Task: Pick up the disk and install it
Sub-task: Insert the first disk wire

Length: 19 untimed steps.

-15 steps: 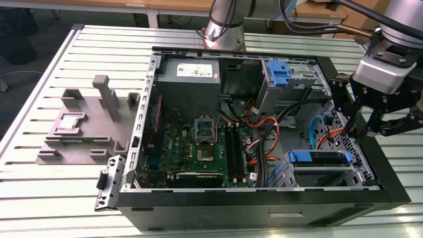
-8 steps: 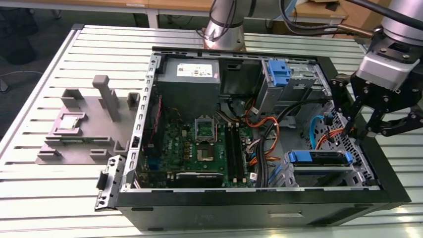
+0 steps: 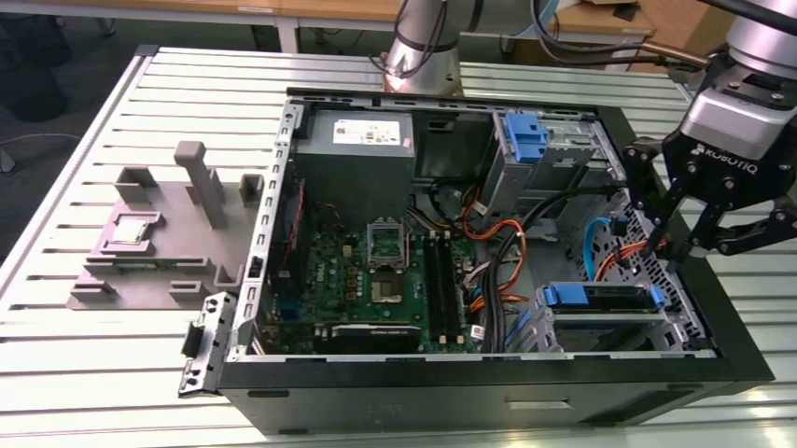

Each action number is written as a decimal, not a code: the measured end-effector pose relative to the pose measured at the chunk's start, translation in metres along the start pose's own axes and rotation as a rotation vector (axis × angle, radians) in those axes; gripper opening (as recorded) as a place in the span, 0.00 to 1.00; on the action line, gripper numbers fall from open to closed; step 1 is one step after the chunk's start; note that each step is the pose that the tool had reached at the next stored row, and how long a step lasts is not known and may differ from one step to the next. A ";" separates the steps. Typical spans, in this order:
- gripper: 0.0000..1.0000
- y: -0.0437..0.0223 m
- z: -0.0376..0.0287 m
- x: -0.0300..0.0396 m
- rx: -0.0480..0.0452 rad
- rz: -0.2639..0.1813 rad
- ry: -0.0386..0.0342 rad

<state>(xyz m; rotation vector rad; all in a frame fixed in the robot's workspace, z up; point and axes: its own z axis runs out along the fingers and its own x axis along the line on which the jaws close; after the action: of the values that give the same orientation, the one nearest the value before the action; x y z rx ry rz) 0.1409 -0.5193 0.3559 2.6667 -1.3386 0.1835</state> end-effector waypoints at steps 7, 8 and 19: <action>0.31 -0.0005 0.0001 -0.0001 -0.0090 -0.001 0.0051; 0.31 -0.0005 -0.0001 0.0000 -0.0129 -0.001 0.0100; 0.31 -0.0047 -0.0024 0.0000 -0.0533 -0.007 0.0450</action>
<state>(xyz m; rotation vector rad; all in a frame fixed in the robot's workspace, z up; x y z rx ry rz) 0.1446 -0.5161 0.3579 2.6075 -1.3015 0.2028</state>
